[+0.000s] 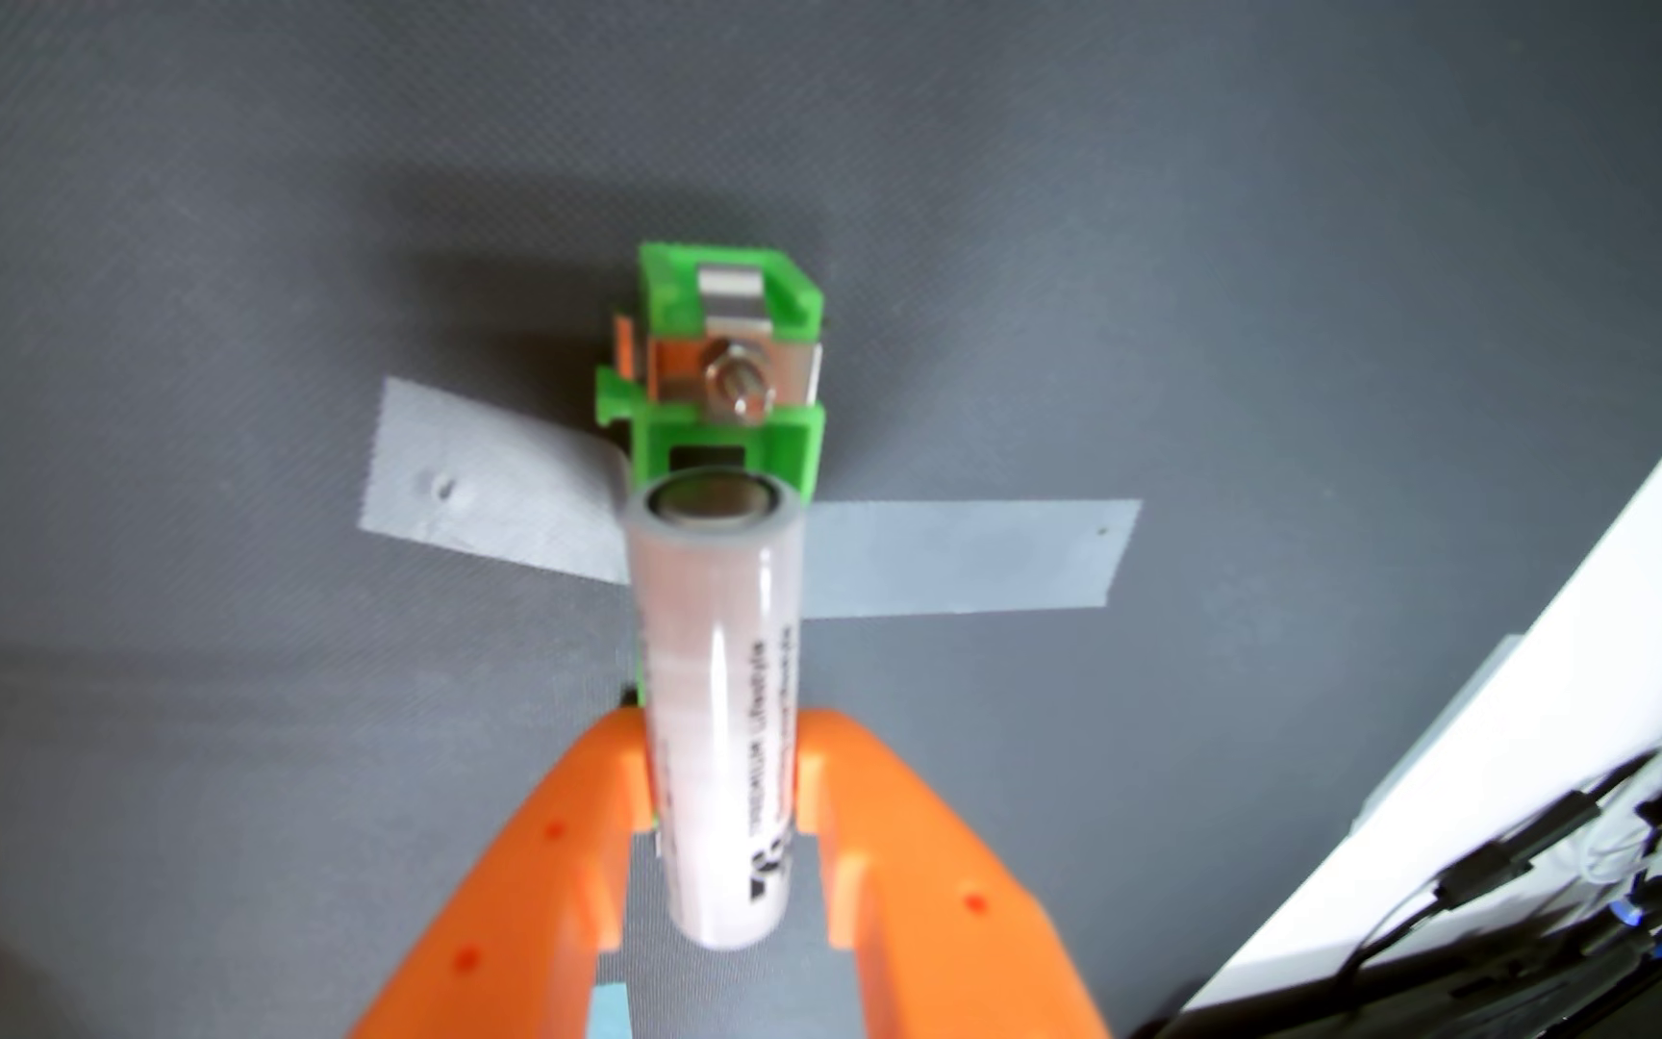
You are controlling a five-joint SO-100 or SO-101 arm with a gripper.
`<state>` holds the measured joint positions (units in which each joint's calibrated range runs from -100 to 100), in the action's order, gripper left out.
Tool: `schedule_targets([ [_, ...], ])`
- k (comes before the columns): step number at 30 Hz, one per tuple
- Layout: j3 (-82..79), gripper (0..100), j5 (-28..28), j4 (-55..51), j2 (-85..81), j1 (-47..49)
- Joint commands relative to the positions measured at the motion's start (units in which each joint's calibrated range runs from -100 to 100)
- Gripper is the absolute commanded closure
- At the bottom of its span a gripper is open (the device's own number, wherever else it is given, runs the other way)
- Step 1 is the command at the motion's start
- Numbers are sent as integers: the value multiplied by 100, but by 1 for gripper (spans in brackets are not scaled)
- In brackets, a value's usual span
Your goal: Insert Battery
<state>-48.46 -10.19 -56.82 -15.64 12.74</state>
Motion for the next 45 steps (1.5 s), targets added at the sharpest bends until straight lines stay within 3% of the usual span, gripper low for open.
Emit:
schedule_targets([
  [1, 6, 99, -6, 136, -183, -34],
  [45, -264, 98, -62, 593, -174, -34],
])
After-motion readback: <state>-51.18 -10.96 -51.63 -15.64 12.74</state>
